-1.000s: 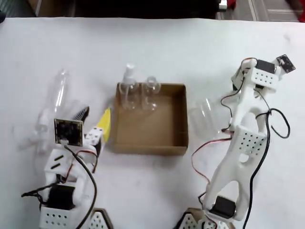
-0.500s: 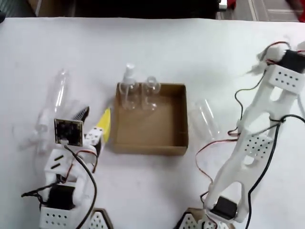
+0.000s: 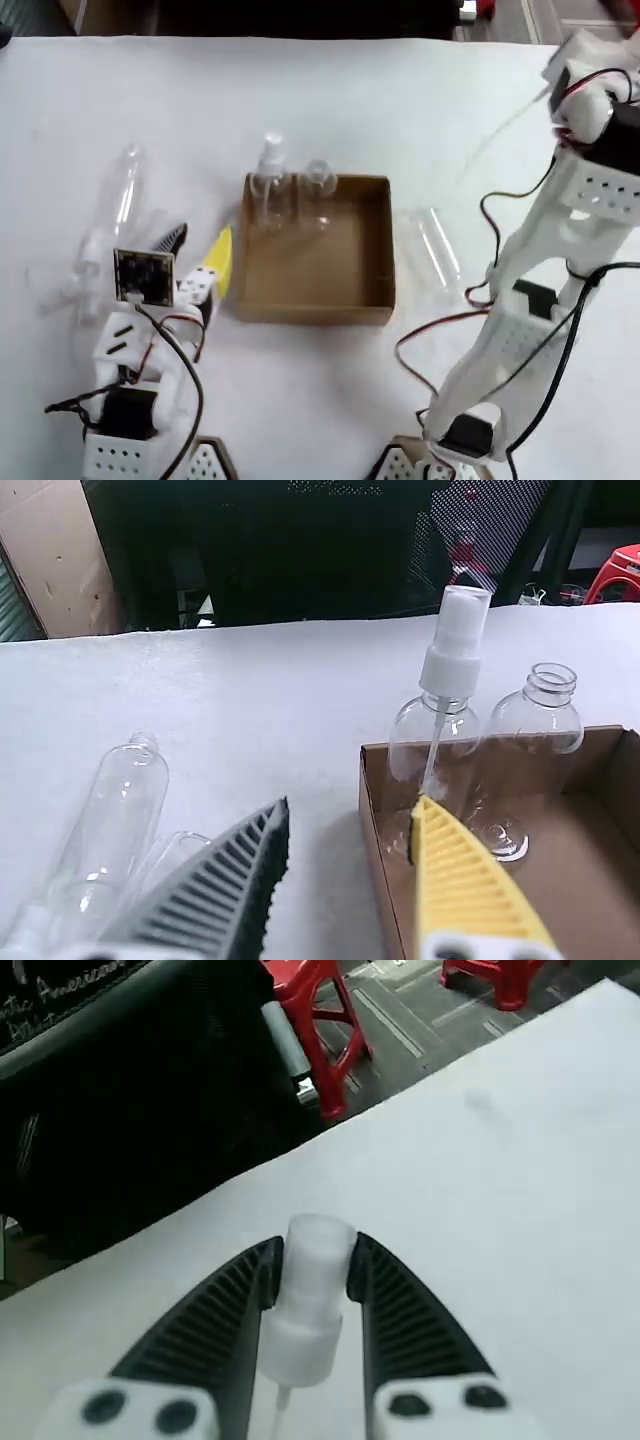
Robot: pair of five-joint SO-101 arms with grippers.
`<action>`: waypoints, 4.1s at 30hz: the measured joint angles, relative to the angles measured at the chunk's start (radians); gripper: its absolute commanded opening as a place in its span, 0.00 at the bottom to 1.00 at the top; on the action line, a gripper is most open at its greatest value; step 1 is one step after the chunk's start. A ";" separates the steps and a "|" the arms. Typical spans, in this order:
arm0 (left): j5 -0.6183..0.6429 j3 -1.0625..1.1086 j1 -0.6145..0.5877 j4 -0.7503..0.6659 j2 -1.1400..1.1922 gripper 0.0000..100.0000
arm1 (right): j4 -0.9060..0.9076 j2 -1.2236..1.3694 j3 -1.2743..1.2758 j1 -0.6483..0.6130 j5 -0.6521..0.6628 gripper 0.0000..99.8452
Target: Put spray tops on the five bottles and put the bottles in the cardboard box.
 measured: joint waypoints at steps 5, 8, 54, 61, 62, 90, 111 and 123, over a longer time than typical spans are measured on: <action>0.000 -0.072 0.000 0.098 0.000 0.19 | 0.000 -0.196 0.192 -0.029 0.048 0.02; 0.000 -0.118 0.000 0.153 0.000 0.19 | 0.003 -0.345 0.370 -0.080 0.052 0.02; 0.157 -0.402 0.474 0.477 -0.014 0.11 | -0.787 -1.582 2.191 -0.858 0.351 0.02; 0.157 -0.402 0.479 0.451 -0.014 0.11 | -0.841 -1.582 2.191 -0.905 0.361 0.02; 0.157 -0.402 0.480 0.445 -0.014 0.11 | -0.868 -1.582 2.196 -0.914 0.361 0.02; 0.157 -0.190 0.390 0.094 -0.002 0.12 | -0.881 -1.734 2.323 -1.011 0.328 0.02; -0.230 -0.152 0.198 0.166 -0.002 0.11 | -0.944 -1.255 1.783 -0.747 0.328 0.02; -0.043 -0.094 -0.043 0.061 0.000 0.11 | -0.939 -1.074 1.709 -0.635 0.219 0.02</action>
